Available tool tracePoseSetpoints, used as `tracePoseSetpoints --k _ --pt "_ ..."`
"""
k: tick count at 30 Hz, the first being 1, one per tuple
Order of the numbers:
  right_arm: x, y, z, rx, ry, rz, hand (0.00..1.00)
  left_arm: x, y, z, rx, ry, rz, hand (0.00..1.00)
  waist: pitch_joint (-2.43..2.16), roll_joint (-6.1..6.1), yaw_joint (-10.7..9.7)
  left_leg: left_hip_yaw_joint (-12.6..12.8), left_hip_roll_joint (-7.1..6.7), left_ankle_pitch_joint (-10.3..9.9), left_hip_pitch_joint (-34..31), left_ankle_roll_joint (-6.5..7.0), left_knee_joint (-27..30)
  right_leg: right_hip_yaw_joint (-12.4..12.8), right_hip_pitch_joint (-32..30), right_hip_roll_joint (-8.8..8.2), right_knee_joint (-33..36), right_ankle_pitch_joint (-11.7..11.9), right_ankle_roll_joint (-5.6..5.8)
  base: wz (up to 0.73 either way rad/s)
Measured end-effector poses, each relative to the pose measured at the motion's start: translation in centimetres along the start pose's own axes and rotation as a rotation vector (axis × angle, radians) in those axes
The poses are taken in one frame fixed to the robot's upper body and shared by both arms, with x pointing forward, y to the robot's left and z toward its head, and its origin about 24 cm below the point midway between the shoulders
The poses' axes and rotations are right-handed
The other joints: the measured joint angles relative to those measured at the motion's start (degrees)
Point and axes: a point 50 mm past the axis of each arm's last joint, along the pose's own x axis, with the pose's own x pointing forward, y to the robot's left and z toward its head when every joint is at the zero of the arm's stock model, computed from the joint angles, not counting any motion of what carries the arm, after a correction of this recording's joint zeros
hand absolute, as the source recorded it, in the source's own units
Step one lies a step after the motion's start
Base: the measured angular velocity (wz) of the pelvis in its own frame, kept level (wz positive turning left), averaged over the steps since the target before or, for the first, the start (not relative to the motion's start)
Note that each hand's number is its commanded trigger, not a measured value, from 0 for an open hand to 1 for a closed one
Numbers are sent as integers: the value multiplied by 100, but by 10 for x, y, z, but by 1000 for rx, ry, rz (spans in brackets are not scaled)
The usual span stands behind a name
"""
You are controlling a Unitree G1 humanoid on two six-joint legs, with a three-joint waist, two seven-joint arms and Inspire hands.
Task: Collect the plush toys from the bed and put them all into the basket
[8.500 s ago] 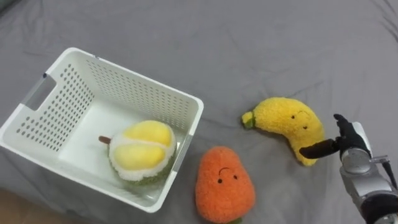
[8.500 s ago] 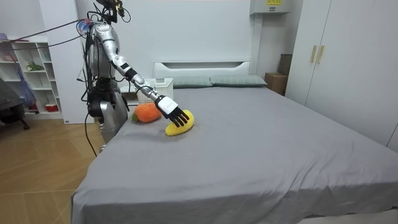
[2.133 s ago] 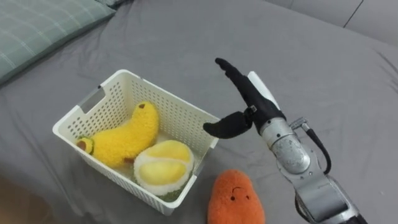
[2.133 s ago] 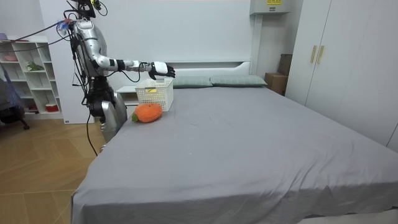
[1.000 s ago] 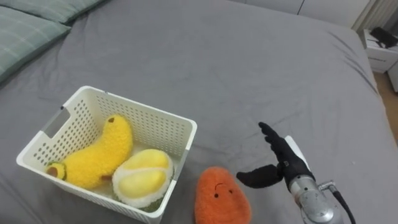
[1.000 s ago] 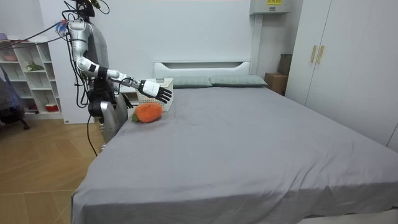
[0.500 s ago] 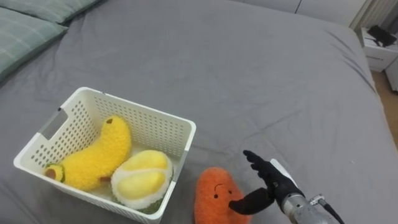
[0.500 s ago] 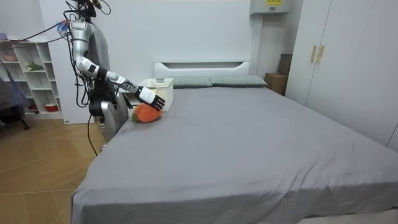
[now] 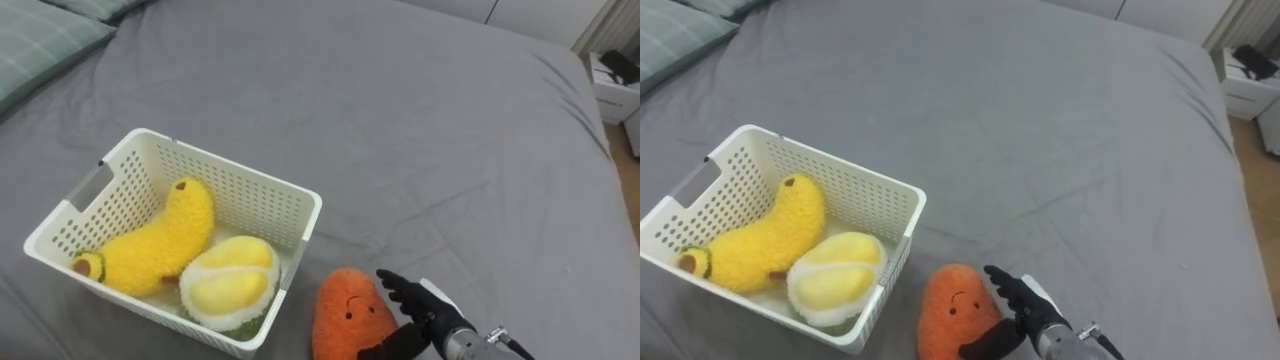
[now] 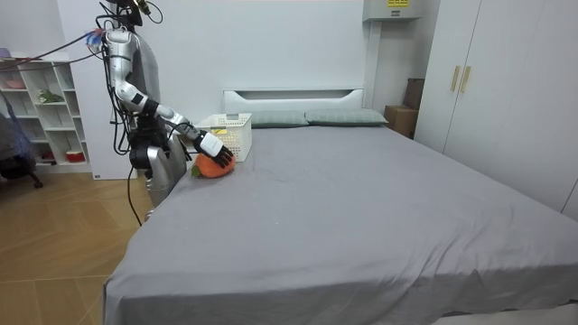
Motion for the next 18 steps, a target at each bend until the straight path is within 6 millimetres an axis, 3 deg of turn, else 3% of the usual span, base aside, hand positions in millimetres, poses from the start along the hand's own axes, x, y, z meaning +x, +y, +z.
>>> tracePoseSetpoints --k 17,18 --pt "6 5 1 -64 20 32 0 1 0 6 -3 -19 0 0 30 44 71 -71 -6 -18 -89 -4 4 -46 -25 4 -9 0 0 1" --pt "6 5 1 -64 20 26 11 1 0 6 -3 -18 0 0 35 51 73 -74 -6 -18 -90 -4 3 -49 -25 4 -9 0 0 3"
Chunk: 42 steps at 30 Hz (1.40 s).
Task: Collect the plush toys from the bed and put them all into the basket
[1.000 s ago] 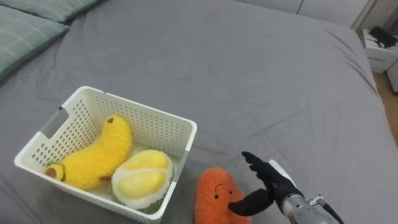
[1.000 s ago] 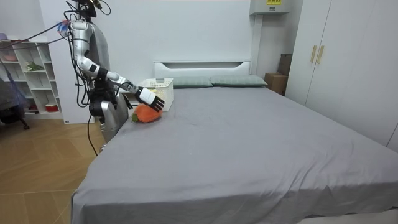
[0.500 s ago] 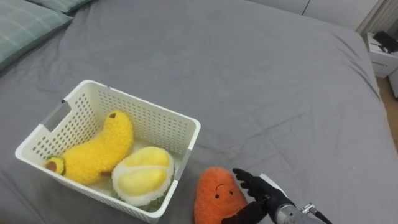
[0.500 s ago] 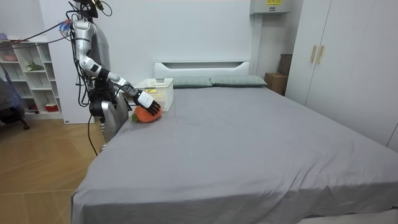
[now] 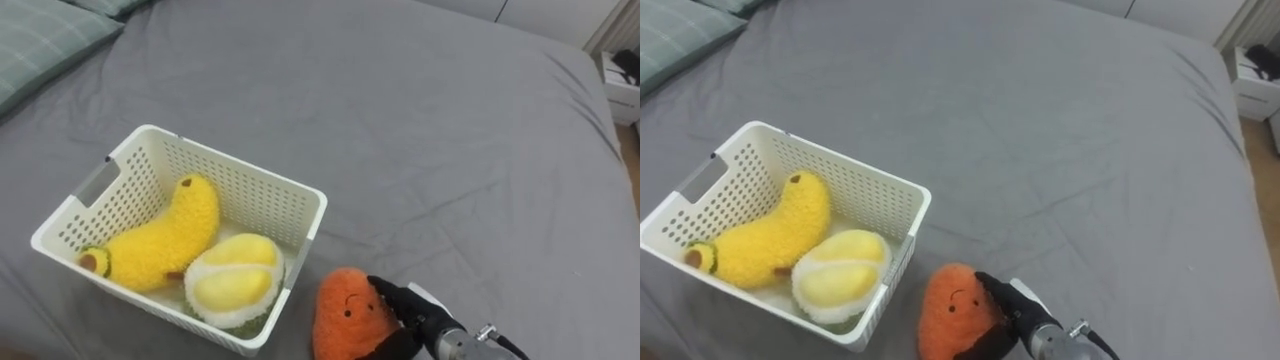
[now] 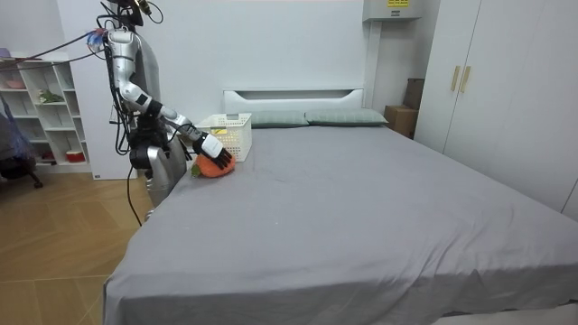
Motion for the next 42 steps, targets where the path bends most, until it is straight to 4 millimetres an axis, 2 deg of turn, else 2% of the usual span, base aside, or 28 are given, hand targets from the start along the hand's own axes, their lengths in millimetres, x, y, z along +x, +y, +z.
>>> tracePoseSetpoints --k 1,2,3,5,13,18,24,31,37,42 --pt "0 -1 0 -4 1 -10 59 0 0 -1 0 3 1 0 9 13 8 -2 -1 0 0 0 -1 0 0 -1 1 0 0 0" --pt "0 -1 0 -13 2 -18 71 0 0 -2 0 4 3 0 17 26 12 -2 -1 0 2 1 -1 1 -1 -1 1 0 0 0" --pt "0 -2 0 -16 3 -24 92 0 0 -2 0 4 4 0 22 33 12 -3 -1 0 3 1 0 0 -1 -1 1 0 0 0" --pt "0 -4 -1 -11 5 -50 100 -1 0 -3 1 8 10 0 30 46 7 -25 -5 1 17 1 5 -30 1 -5 1 0 0 4" --pt "3 -10 -15 37 50 -146 100 -3 -2 -8 1 20 20 0 13 77 -5 -73 -10 2 30 1 51 -77 55 -10 1 0 0 3" --pt "4 -6 -25 62 89 -157 100 -4 -4 -9 15 16 13 0 19 117 -10 -113 -14 0 30 1 63 -111 89 -13 -2 -1 1 5" --pt "5 -2 -24 72 80 -154 100 -4 -4 -12 15 20 13 0 5 134 -48 -112 -17 1 26 0 105 -109 106 -17 -1 -1 1 0" --pt "5 -3 -26 77 79 -162 100 -4 -3 -13 9 20 16 0 -39 145 -45 -87 -15 3 32 -2 106 -96 120 -16 4 -1 1 0" --pt "7 -10 -18 72 53 -195 100 -4 -3 -12 8 17 17 0 -37 145 -92 -43 -8 5 24 -3 103 -79 100 -16 4 -1 1 -2" --pt "1 -28 5 54 -49 -273 100 -3 1 -15 -17 32 31 0 -41 134 -106 65 9 5 118 -4 40 45 130 -3 5 -1 1 -11"
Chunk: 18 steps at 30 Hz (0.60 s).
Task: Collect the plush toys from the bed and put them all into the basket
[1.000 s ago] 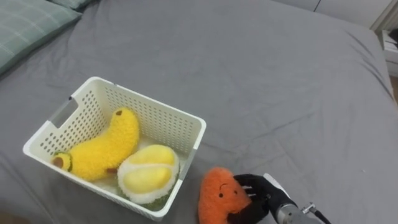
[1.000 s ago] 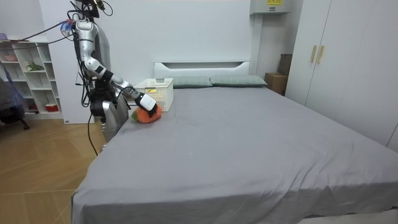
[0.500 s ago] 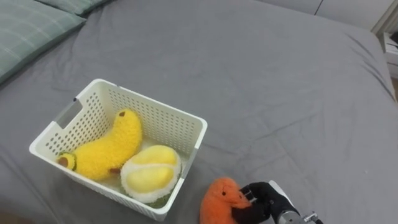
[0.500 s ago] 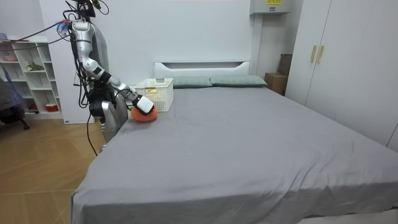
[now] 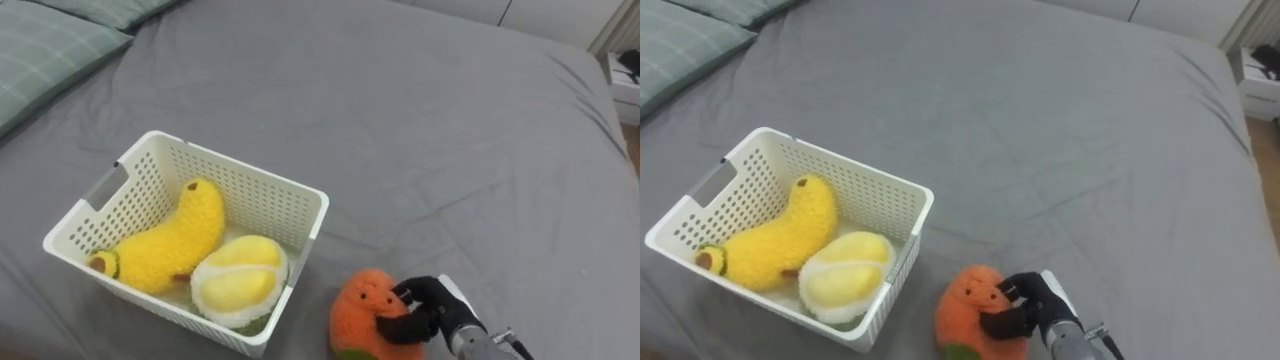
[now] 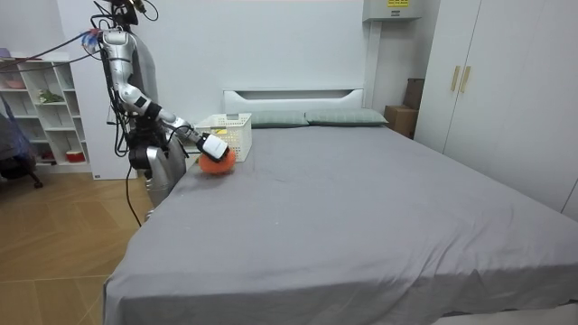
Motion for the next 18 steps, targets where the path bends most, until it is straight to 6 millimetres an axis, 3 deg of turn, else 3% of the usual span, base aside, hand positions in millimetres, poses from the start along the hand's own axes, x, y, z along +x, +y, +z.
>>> tracePoseSetpoints --k 1,7,13,18 --pt "-1 -4 5 -4 -25 -12 100 0 1 0 -5 3 5 0 -11 -19 -4 11 0 1 20 1 -18 9 7 -1 0 0 0 -7" --pt "-9 -22 31 39 -153 -95 100 1 5 -4 -19 16 18 0 27 -87 -172 13 -2 -2 73 5 -37 27 12 -2 2 -1 1 -1" --pt "-19 -47 58 106 -281 -204 100 2 7 -5 -26 5 28 0 37 -54 -212 89 5 -6 103 9 -56 125 6 8 11 1 4 -7" --pt "-24 -54 71 178 -349 -244 100 1 4 -12 -17 26 30 0 32 -49 -217 135 13 -8 100 10 -76 175 -4 16 14 1 4 -5"
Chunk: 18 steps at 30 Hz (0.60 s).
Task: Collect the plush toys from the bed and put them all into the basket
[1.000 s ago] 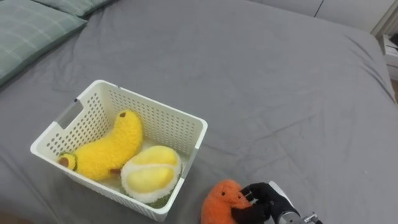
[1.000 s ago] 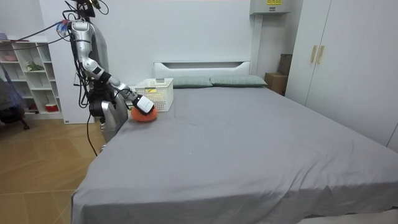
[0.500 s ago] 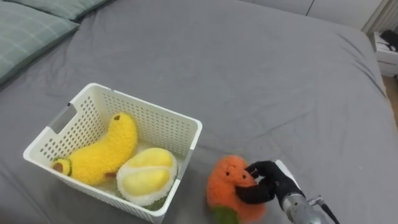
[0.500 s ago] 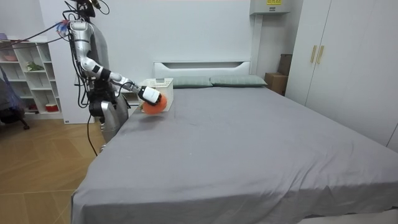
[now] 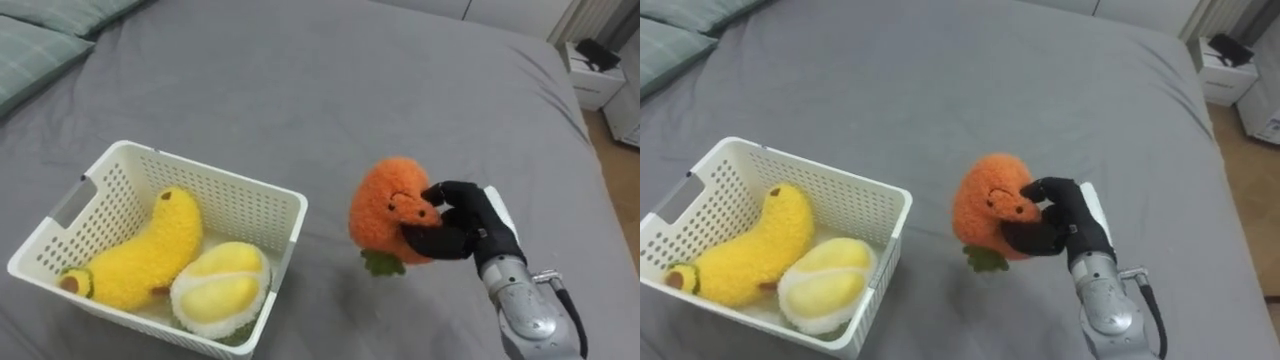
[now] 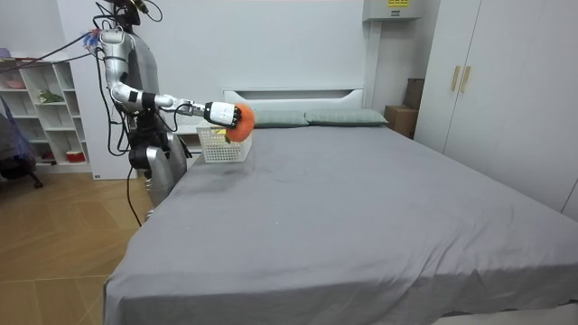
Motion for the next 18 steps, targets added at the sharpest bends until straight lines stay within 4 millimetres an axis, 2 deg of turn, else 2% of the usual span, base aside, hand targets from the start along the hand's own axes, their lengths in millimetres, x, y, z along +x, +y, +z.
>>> tracePoseSetpoints --k 3,6,10,18 --pt "0 -1 18 7 -77 -5 100 -1 -1 -4 7 17 -3 0 -6 19 23 21 3 2 9 0 11 6 -22 0 1 0 0 0" --pt "0 -2 36 20 -149 -8 100 -1 -1 -7 10 27 -5 0 -42 35 24 31 6 2 20 0 18 4 -17 0 0 0 0 0" --pt "5 -4 52 13 -211 -13 100 -1 -1 -6 10 26 -4 0 -60 17 53 38 8 3 30 -1 13 8 -13 0 2 0 0 0" --pt "3 -4 93 -20 -381 -5 100 0 -1 -8 17 40 7 0 -41 -21 84 33 8 2 6 -2 -25 7 -21 5 2 0 1 0"
